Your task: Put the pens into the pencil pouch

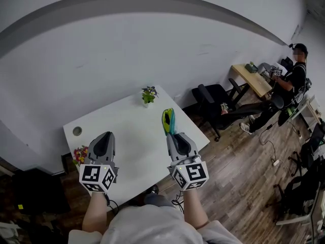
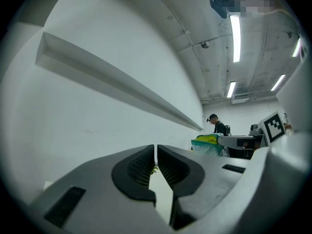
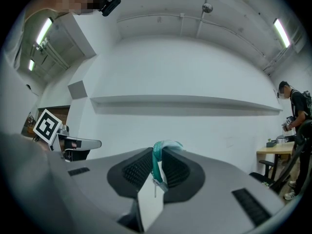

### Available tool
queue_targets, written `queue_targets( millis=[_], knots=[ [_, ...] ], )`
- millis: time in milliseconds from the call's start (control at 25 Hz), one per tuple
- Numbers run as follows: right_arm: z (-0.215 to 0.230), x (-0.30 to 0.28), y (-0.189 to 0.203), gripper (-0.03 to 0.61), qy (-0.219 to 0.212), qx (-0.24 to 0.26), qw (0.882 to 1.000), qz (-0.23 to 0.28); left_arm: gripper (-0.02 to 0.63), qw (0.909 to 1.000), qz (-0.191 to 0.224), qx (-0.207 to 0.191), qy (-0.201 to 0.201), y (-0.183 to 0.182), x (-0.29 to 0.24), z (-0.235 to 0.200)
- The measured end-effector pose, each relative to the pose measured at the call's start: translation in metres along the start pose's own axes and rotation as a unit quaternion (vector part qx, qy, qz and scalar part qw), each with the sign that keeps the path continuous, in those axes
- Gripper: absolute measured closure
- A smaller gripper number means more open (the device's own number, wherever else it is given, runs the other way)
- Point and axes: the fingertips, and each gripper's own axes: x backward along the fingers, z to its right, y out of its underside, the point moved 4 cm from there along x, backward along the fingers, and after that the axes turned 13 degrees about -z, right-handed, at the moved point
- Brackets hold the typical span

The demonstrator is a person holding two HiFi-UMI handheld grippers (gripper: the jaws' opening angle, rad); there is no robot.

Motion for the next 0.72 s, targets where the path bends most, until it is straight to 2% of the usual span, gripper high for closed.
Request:
queue_targets(
  millis=[720],
  knots=[
    [-0.0008, 0.0092, 0.0048, 0.506, 0.009, 0.0, 1.0, 0.004, 0.572, 1.0, -0.004, -0.002, 0.002, 0.005, 0.0039, 0.005]
  ],
)
